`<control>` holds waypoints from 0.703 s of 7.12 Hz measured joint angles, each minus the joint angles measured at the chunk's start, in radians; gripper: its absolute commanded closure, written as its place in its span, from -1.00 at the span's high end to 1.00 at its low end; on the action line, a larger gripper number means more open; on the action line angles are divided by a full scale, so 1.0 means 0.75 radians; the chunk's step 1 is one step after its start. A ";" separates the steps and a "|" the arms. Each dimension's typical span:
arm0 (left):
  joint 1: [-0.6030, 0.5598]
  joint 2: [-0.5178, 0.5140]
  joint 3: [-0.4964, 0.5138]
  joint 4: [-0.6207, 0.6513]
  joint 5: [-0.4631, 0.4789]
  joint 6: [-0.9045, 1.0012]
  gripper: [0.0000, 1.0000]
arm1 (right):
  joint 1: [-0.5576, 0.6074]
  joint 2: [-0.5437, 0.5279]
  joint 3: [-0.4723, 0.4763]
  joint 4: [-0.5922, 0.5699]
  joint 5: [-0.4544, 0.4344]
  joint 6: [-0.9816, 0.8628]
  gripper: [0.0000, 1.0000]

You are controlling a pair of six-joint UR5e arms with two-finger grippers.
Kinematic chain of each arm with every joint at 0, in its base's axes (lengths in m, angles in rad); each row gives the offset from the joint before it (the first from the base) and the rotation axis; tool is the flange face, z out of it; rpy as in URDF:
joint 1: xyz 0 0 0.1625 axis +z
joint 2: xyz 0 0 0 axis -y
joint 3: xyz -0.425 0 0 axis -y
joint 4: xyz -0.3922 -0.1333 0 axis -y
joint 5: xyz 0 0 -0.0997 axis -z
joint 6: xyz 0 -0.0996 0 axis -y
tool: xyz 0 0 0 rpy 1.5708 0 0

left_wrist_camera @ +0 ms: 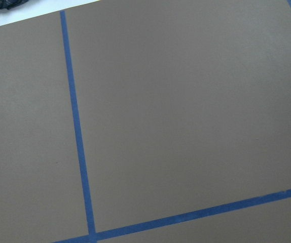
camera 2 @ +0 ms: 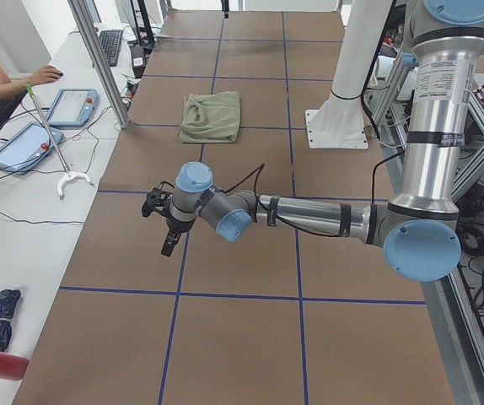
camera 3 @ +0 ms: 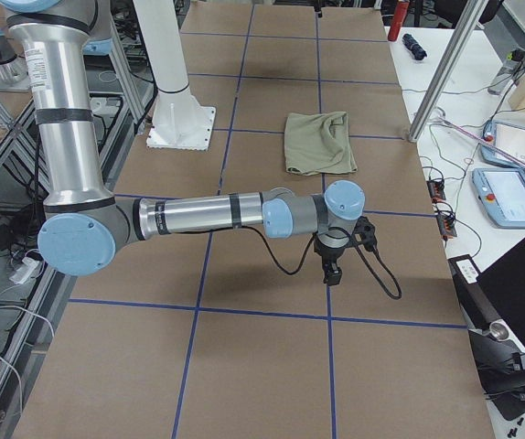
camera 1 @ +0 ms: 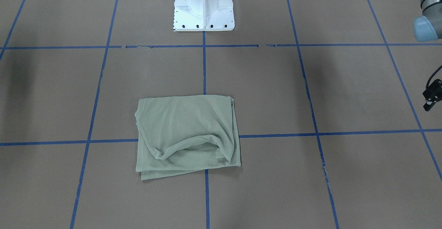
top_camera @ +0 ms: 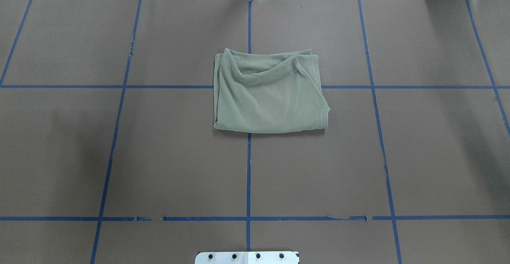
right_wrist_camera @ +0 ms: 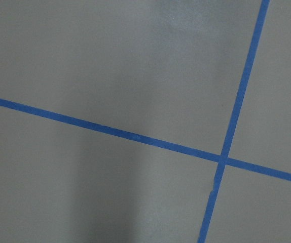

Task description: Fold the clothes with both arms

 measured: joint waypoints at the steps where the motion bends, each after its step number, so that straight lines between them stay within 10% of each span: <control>1: 0.000 0.003 0.034 -0.007 0.007 0.000 1.00 | 0.000 -0.016 -0.001 0.000 -0.002 0.003 1.00; 5: -0.008 0.013 0.049 0.229 -0.042 0.130 1.00 | 0.011 -0.026 0.006 -0.053 -0.025 0.008 1.00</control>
